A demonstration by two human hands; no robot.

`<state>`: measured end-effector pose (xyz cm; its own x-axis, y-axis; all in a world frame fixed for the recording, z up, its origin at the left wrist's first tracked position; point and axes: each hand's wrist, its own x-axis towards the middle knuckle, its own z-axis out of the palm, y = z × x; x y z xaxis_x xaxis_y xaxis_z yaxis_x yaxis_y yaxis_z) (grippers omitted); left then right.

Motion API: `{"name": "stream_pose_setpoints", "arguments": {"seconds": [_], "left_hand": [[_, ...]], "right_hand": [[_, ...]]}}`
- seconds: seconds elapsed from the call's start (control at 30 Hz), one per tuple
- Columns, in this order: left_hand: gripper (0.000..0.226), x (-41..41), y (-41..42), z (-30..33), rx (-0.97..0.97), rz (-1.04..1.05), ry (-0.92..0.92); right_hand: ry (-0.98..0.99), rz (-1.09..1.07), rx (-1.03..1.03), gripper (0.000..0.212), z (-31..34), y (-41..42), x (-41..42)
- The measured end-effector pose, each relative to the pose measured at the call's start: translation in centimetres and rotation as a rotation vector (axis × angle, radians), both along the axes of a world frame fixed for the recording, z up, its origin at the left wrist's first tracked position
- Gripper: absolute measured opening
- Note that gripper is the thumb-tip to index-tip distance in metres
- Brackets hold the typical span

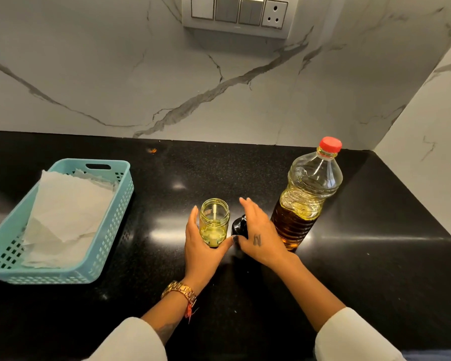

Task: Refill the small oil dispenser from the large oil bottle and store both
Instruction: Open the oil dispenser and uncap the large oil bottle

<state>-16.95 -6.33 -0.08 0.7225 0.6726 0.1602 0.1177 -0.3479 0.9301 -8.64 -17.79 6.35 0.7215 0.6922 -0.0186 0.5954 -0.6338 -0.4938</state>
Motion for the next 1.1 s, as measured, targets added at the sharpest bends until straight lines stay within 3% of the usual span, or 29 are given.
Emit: {"name": "stream_pose_setpoints", "arguments": {"seconds": [0.1,0.33,0.53,0.67,0.73,0.87,1.1], "left_hand": [[0.103,-0.7,0.8,1.5,-0.019,-0.065,-0.037],[0.081,-0.8,4.8,8.5,0.260,-0.254,-0.186],[0.075,0.7,2.0,14.0,0.422,-0.438,-0.280],[0.081,2.9,-2.4,14.5,0.428,-0.564,-0.214],[0.085,4.5,-4.3,14.4,0.394,-0.594,-0.167],[0.088,7.5,-6.7,14.3,0.299,-0.569,-0.152],[0.067,8.9,-7.8,14.0,0.190,-0.526,-0.181]], "right_hand": [[-0.116,0.014,0.151,0.075,3.5,-0.3,-0.4],[-0.399,0.128,0.463,0.048,15.6,-2.9,-0.6],[-0.626,-0.075,0.443,0.046,20.2,-7.0,3.0],[-0.591,-0.161,0.340,0.066,18.7,-8.7,5.7],[-0.543,-0.153,0.306,0.066,17.8,-9.0,6.3],[-0.511,-0.100,0.289,0.051,16.6,-9.2,6.8],[-0.373,0.051,0.294,0.026,16.7,-9.7,7.9]]}}
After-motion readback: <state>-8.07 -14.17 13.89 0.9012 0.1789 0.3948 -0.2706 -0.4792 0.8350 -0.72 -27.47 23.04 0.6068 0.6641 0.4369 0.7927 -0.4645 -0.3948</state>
